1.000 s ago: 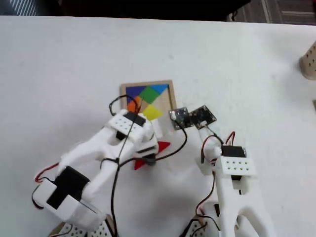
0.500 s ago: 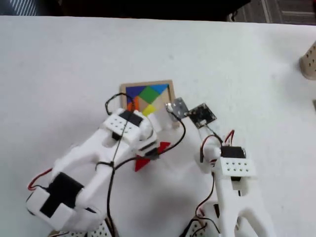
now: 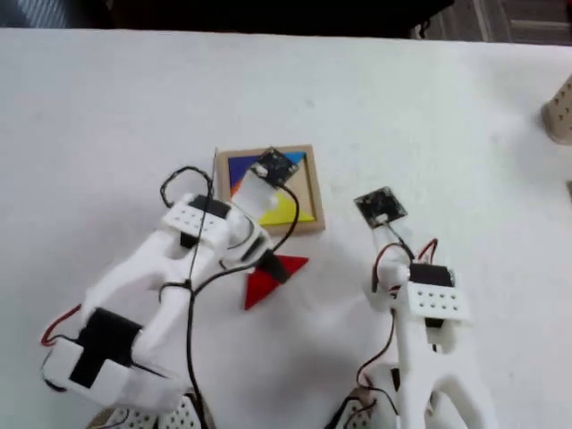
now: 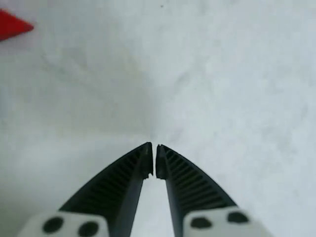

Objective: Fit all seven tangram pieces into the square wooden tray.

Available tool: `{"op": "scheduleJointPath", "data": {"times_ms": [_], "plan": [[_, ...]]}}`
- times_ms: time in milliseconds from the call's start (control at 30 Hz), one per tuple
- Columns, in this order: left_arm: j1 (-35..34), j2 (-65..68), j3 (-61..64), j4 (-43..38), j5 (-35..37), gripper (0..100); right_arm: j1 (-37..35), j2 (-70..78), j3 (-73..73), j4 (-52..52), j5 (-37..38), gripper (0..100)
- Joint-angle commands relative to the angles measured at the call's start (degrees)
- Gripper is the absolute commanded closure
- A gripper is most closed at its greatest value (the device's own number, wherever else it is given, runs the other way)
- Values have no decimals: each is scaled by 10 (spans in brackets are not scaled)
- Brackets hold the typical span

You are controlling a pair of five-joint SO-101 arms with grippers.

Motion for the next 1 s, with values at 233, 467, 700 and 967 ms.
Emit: {"op": "scheduleJointPath", "data": {"times_ms": [233,467,700,967], "plan": [[-3,5,-21,11,-36,566,51,-15,-55,22,-87,974],[-6,5,-20,11,-149,566,56,-15,-77,64,-101,974],[-3,5,-11,8,-163,567,56,-36,-76,76,-114,974],[23,5,-5,11,-222,595,55,-175,-17,86,-110,974]]}}
